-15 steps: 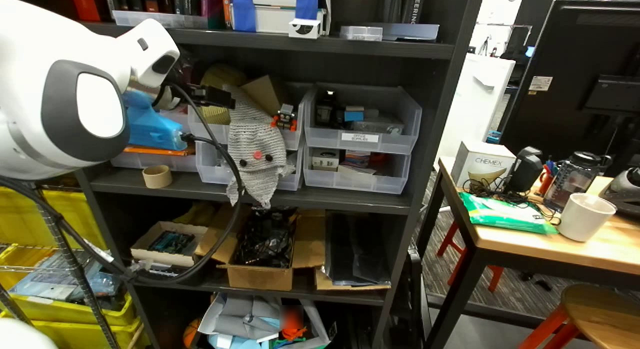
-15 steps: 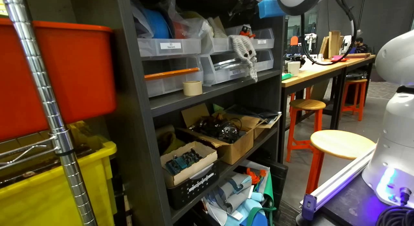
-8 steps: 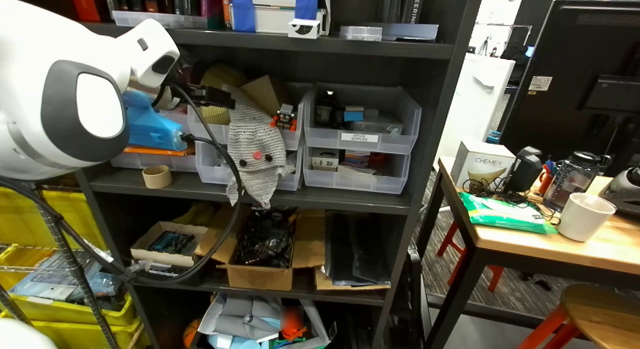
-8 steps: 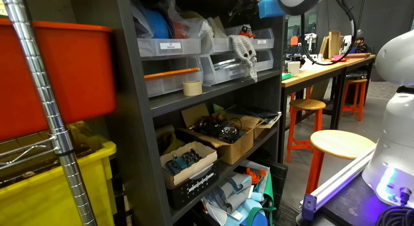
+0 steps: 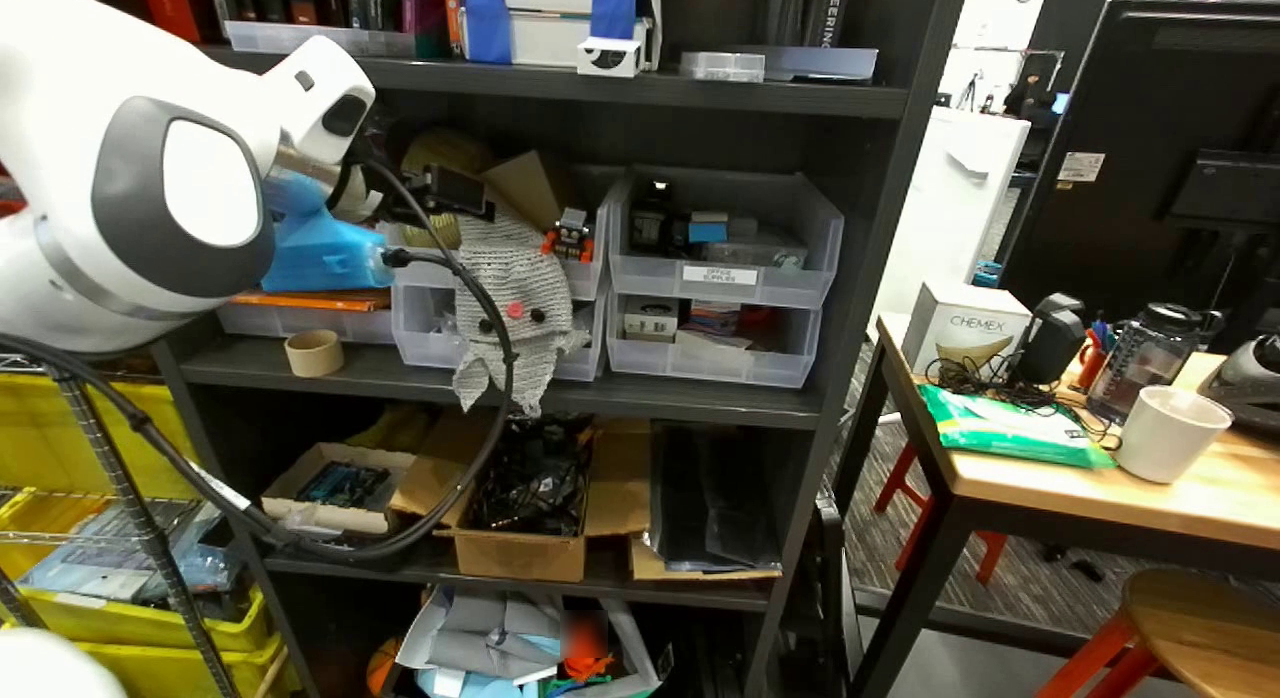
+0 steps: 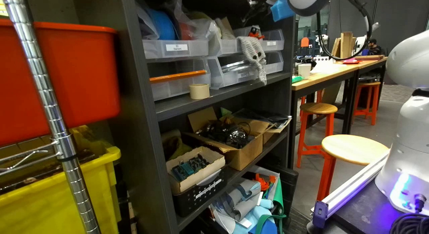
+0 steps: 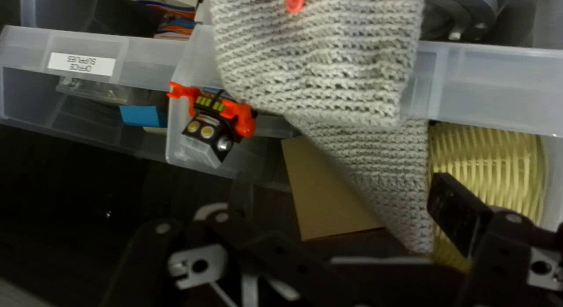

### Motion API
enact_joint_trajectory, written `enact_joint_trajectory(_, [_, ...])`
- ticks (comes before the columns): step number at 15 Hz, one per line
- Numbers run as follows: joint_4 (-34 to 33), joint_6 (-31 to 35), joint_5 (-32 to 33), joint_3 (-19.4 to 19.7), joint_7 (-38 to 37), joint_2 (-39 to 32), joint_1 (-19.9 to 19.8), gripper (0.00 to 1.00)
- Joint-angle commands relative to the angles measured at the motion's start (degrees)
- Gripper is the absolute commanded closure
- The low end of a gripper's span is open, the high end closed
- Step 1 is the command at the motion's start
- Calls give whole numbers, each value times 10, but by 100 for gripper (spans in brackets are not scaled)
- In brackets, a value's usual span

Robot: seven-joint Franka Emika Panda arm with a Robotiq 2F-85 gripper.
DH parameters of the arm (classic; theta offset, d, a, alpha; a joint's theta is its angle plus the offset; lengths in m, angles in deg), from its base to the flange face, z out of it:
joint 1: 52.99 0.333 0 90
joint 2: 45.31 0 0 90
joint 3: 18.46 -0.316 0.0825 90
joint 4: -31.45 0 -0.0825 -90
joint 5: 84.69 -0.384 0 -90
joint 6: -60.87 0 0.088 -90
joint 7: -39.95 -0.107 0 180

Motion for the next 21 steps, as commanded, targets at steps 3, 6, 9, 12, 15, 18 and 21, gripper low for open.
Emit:
enact_joint_trajectory(3, [-17, -76, 51, 47, 66, -24, 44, 0])
enact_joint_trajectory(6, [-16, -112, 67, 74, 108, -38, 98, 0])
enact_joint_trajectory(9, [-15, -130, 74, 105, 147, -52, 149, 0])
enact_joint_trajectory(12, [-20, -122, 94, 107, 151, -68, 149, 0])
enact_joint_trajectory(15, [-28, -111, 108, 103, 141, -94, 138, 0])
enact_joint_trajectory(18, [-36, -100, 114, 101, 135, -120, 138, 0])
enact_joint_trajectory(21, [-44, -87, 116, 96, 130, -140, 136, 0])
